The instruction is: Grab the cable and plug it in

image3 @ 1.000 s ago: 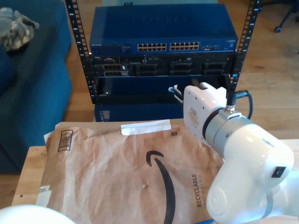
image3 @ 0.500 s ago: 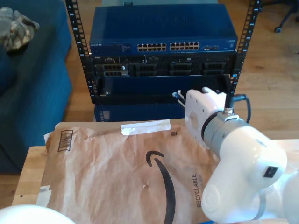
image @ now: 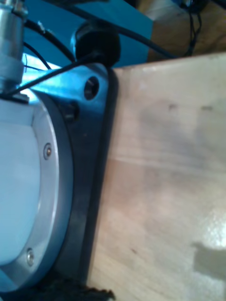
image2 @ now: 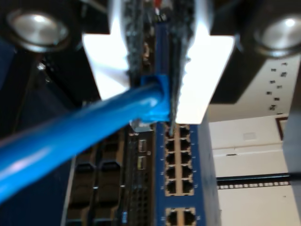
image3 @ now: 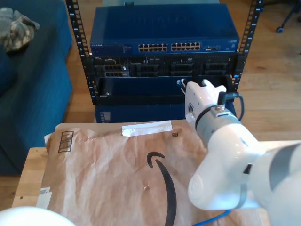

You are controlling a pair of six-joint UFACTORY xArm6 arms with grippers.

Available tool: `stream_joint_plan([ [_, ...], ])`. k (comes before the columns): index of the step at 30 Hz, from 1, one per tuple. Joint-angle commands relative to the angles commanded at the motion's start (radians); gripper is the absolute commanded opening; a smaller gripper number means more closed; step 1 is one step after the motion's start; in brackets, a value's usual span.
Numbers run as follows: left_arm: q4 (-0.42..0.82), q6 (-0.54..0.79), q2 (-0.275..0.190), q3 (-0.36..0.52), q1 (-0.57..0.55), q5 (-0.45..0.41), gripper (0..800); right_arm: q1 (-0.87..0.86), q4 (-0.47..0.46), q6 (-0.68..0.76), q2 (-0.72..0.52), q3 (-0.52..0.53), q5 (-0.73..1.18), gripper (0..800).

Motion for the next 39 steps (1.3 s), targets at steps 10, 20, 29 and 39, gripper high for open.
stream_joint_plan([
  [10,0.0,0.0,0.0,0.0,0.0,0.0,800,-0.107,-0.023,0.008,0.086,-0.044,-0.163,0],
  [20,0.0,0.0,0.0,0.0,0.0,0.0,800,-0.109,-0.043,0.006,0.164,-0.058,-0.276,0],
  [29,0.0,0.0,0.0,0.0,0.0,0.0,800,-0.147,-0.04,0.008,0.298,-0.236,-0.311,0],
  [39,0.0,0.0,0.0,0.0,0.0,0.0,800,-0.172,-0.035,0.078,0.433,-0.341,-0.356,0],
])
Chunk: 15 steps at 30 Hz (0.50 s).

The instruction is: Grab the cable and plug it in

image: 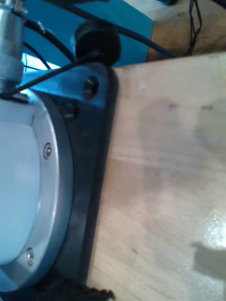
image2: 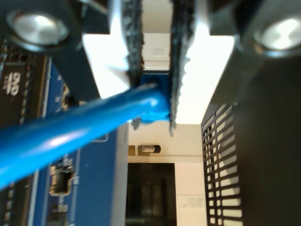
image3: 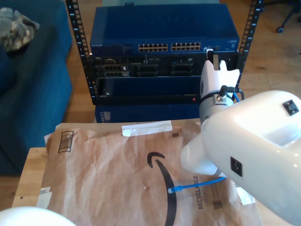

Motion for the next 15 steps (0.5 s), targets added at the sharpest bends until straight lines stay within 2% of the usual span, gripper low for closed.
stream_joint_plan([
  [9,0.0,0.0,0.0,0.0,0.0,0.0,800,0.002,0.038,0.021,0.087,-0.107,-0.011,0],
  [15,0.0,0.0,0.0,-0.002,0.0,0.0,800,0.002,0.037,0.06,0.121,-0.132,-0.009,0],
])
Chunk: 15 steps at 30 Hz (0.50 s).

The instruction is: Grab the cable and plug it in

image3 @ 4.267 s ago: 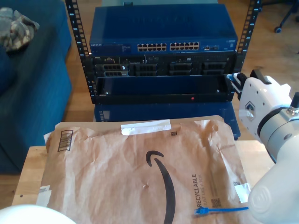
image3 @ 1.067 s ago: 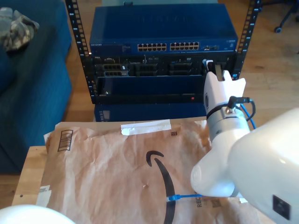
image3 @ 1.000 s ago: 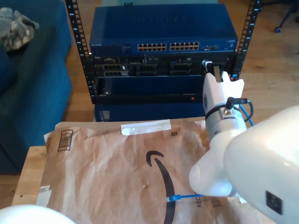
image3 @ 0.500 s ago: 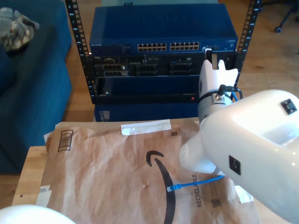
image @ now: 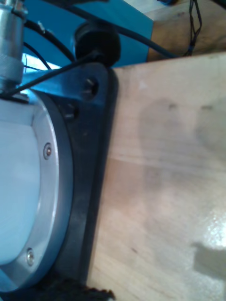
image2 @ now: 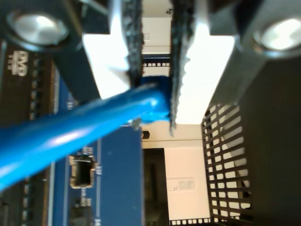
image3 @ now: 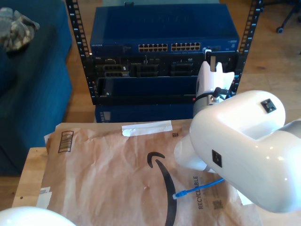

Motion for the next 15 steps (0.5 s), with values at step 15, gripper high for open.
stream_joint_plan([
  [15,0.0,0.0,0.0,0.0,0.0,0.0,800,-0.017,-0.028,0.037,0.058,-0.075,0.003,0],
])
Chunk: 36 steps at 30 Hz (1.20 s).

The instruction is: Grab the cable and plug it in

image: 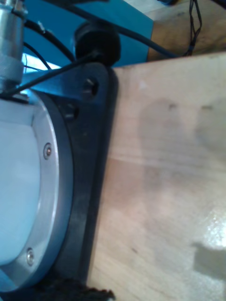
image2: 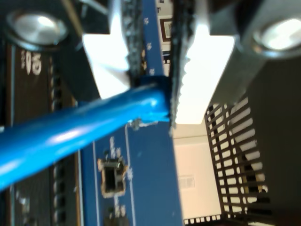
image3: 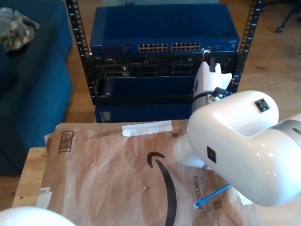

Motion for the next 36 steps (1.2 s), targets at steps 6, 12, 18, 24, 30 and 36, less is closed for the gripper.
stream_joint_plan([
  [6,0.0,-0.002,0.0,0.002,0.0,0.0,800,-0.002,-0.005,0.0,0.006,-0.018,0.003,0],
  [12,0.0,0.0,0.0,0.002,0.0,0.0,800,-0.003,-0.018,-0.003,0.005,-0.017,0.005,0],
  [18,-0.002,0.0,0.0,0.002,0.0,0.0,800,-0.003,-0.028,-0.006,0.006,-0.017,0.006,0],
  [24,0.0,0.0,0.0,0.002,0.0,0.0,800,-0.012,-0.028,-0.011,0.006,-0.018,0.015,0],
  [30,0.0,-0.002,0.0,0.002,0.0,0.0,800,-0.014,-0.037,-0.041,0.006,-0.017,0.02,0],
  [36,0.0,0.0,-0.002,0.002,0.0,0.0,800,-0.015,-0.052,-0.058,0.006,-0.021,0.026,0],
])
